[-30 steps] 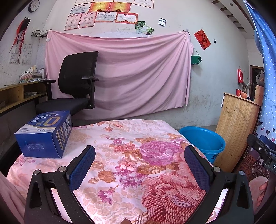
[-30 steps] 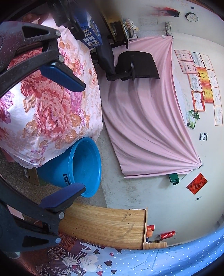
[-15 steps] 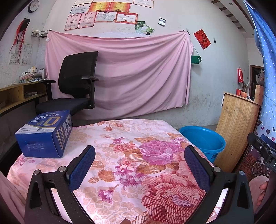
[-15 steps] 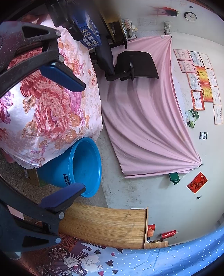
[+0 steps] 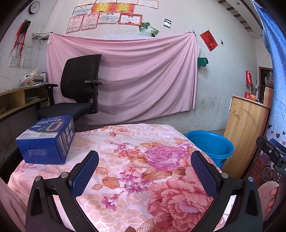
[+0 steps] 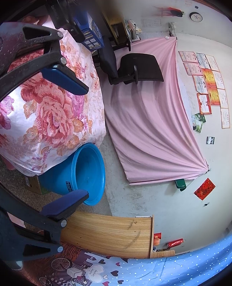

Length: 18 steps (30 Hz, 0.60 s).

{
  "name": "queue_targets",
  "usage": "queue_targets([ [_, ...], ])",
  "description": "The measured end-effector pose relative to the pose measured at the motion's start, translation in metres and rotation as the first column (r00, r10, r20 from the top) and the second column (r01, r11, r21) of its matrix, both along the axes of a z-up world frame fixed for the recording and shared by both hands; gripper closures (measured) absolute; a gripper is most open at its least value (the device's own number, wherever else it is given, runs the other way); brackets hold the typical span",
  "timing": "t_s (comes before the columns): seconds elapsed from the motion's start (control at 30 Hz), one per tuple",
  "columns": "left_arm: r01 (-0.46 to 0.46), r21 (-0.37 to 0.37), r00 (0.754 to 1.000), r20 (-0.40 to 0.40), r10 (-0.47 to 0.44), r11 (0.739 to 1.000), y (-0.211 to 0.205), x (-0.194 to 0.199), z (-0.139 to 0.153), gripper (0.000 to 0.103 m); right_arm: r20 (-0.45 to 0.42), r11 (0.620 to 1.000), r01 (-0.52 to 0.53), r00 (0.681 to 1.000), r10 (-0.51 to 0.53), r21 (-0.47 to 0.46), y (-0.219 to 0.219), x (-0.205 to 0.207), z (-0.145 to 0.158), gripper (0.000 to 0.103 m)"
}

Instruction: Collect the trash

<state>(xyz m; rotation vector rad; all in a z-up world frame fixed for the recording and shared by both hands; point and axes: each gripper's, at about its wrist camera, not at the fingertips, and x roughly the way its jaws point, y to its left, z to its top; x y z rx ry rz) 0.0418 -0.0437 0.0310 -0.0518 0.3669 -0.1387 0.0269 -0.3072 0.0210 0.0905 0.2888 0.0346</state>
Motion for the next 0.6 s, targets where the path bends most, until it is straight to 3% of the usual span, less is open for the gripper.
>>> queue_targets([
  [0.6,0.013,0.001,1.0,-0.007,-0.013,1.0,0.0002,0.0026,-0.0036,0.002,-0.004,1.0,-0.006,1.0,0.006,0.007,-0.0008,0.0026,-0.0014,0.0],
])
